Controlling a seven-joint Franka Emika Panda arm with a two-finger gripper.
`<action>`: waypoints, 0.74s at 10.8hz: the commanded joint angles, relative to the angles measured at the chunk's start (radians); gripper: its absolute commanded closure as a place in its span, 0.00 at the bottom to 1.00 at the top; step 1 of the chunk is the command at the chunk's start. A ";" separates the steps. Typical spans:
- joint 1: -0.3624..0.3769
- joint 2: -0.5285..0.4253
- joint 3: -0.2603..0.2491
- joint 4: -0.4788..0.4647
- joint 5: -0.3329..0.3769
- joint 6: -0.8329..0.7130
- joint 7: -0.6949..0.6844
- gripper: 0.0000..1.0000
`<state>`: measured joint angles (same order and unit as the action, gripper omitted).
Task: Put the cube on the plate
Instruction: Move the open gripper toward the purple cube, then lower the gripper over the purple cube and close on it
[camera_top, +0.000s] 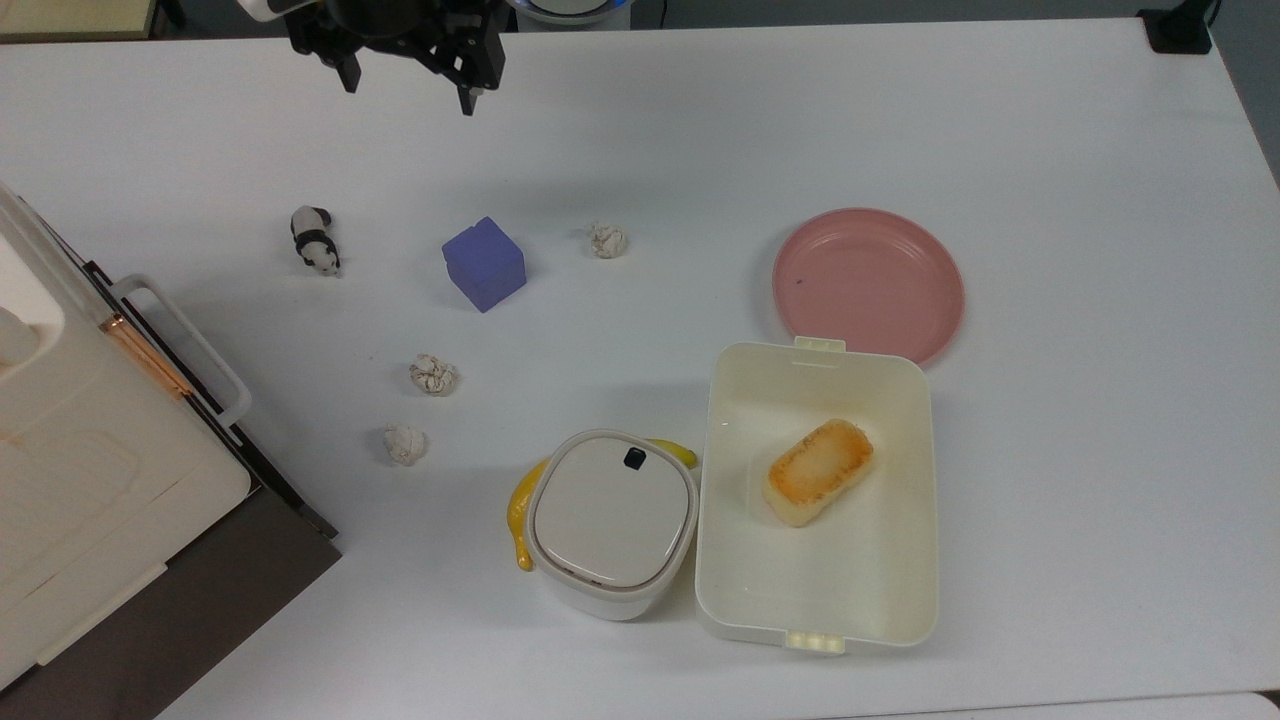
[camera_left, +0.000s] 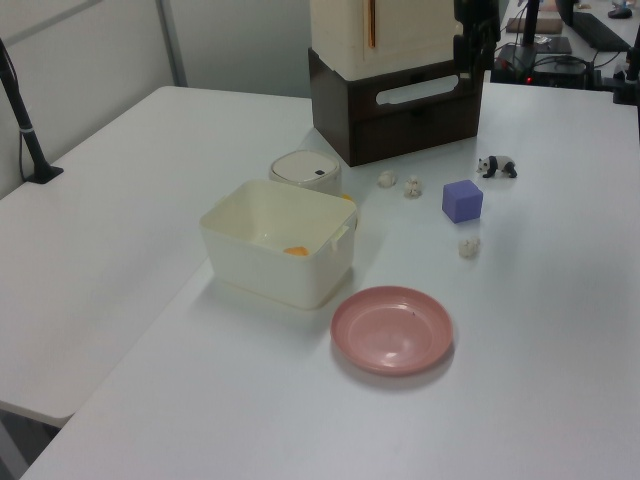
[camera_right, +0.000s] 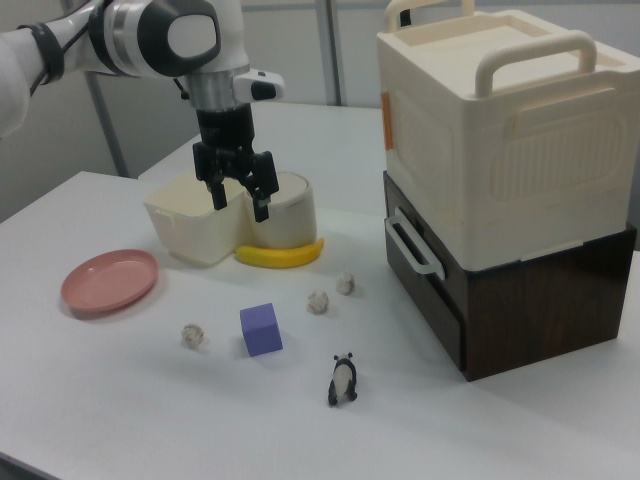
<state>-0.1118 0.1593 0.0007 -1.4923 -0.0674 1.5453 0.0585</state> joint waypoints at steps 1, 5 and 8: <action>0.033 -0.010 0.015 -0.064 0.003 0.002 -0.045 0.00; 0.080 0.040 0.004 -0.178 -0.003 0.198 -0.191 0.00; 0.127 0.118 -0.074 -0.184 -0.041 0.286 -0.428 0.00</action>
<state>-0.0396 0.2445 0.0004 -1.6566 -0.0741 1.7598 -0.2225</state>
